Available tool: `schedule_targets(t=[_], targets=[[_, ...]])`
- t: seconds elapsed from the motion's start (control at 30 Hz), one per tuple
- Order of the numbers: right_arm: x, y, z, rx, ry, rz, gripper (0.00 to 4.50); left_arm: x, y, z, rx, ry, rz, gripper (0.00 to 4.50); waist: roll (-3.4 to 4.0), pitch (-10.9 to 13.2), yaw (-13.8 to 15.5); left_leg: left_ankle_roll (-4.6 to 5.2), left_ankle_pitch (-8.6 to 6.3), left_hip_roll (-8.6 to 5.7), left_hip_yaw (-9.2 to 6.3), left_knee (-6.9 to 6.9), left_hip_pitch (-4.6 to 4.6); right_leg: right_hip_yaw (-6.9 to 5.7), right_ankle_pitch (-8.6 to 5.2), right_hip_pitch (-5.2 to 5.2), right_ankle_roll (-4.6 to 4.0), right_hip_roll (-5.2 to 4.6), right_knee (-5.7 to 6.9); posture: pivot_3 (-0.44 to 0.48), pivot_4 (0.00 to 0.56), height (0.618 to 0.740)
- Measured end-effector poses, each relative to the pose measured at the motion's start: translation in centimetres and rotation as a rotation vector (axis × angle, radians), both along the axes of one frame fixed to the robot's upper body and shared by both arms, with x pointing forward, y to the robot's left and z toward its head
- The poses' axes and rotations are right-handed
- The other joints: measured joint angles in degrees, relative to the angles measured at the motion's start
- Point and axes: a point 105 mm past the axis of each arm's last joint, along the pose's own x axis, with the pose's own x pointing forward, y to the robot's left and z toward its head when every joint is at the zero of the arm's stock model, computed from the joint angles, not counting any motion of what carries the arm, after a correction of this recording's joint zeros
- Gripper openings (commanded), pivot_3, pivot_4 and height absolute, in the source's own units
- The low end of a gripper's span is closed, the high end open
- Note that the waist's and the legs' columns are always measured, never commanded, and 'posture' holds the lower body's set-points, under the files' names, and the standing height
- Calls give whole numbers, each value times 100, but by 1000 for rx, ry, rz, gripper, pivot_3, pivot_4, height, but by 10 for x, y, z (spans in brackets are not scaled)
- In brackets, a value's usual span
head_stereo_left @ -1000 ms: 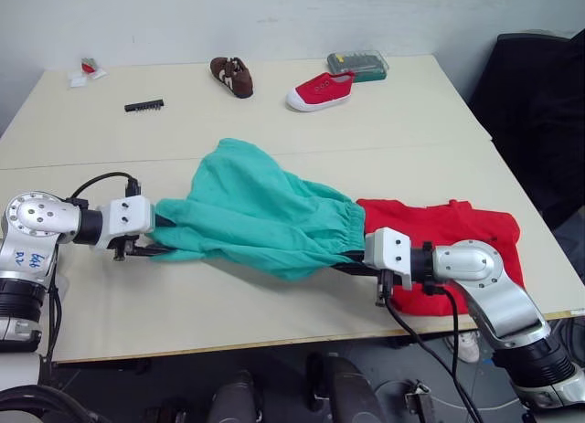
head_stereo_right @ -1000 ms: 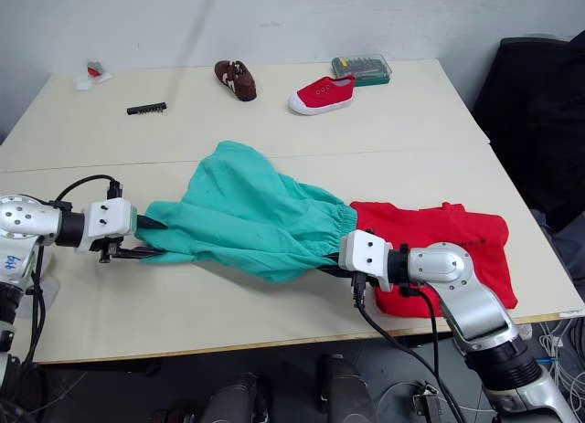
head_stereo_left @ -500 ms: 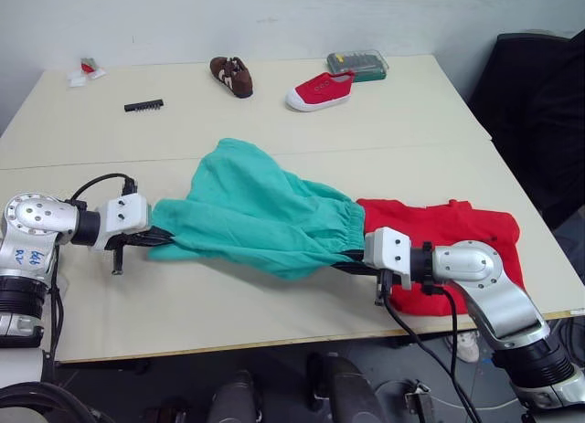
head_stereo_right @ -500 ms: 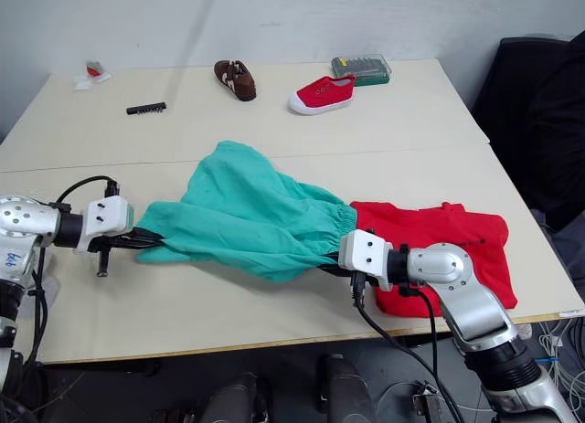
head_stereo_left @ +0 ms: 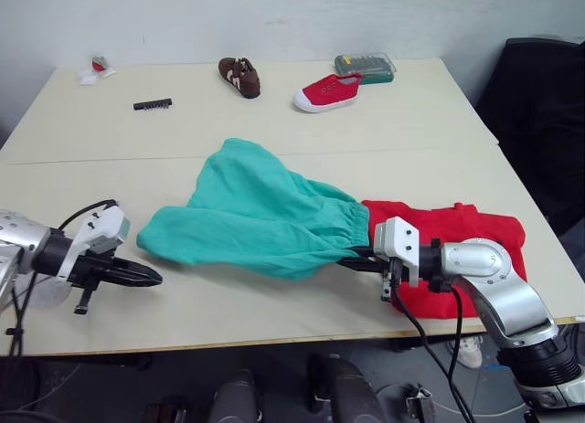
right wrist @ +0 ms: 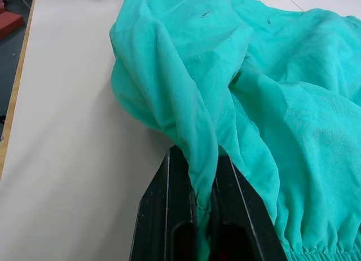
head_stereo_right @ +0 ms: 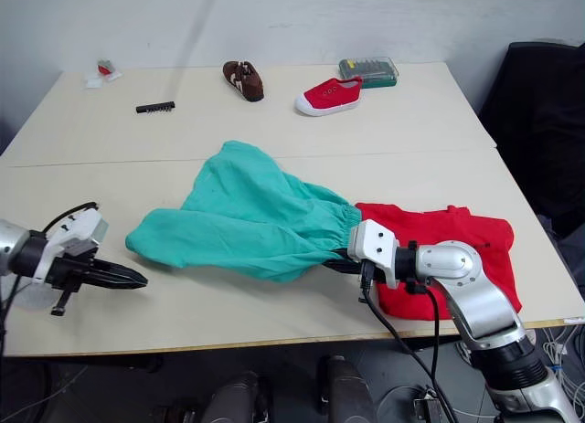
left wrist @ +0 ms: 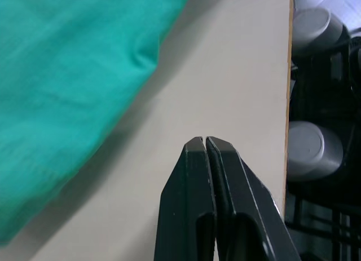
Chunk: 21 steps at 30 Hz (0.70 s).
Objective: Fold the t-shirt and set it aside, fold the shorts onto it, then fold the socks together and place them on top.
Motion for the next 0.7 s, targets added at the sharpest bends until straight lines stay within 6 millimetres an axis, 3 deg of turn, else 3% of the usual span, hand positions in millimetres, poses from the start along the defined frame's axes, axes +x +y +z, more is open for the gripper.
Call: schedule_targets(t=[0.13,0.17,0.27,0.4,0.6,0.7], targets=[[4,-3,-3,-28,-4,-7,0,29,-7,8,17,-159,-15,65,-1,0,29,-2,1,-24,3,3,-1,8,1,-1,1,39,2,0,150,740],[5,-3,-3,-30,-9,-9,0,33,-4,7,32,-178,-4,239,-1,-1,26,-2,1,-24,3,3,0,10,1,-1,1,38,2,0,150,740],[7,-5,-4,-36,-20,-22,0,33,3,7,56,-185,-7,984,-2,-1,-49,-6,-1,16,13,3,-1,19,1,-5,1,37,-6,0,150,740],[10,-8,-6,-46,-32,-37,0,16,15,1,75,-150,-1,2162,-2,-1,-137,-22,-11,42,21,3,-1,17,-3,-8,-5,41,-12,0,150,740],[9,-7,-6,-45,-35,-34,0,13,16,-3,151,-295,-53,3985,-2,-1,-113,-23,-11,41,18,4,3,21,-4,-7,-9,41,-4,0,150,740],[9,-6,-6,-41,-36,-32,0,18,10,-2,148,-385,-63,3985,-2,-2,-108,-23,-11,40,17,3,4,21,-3,-7,-10,41,-2,0,150,740]])
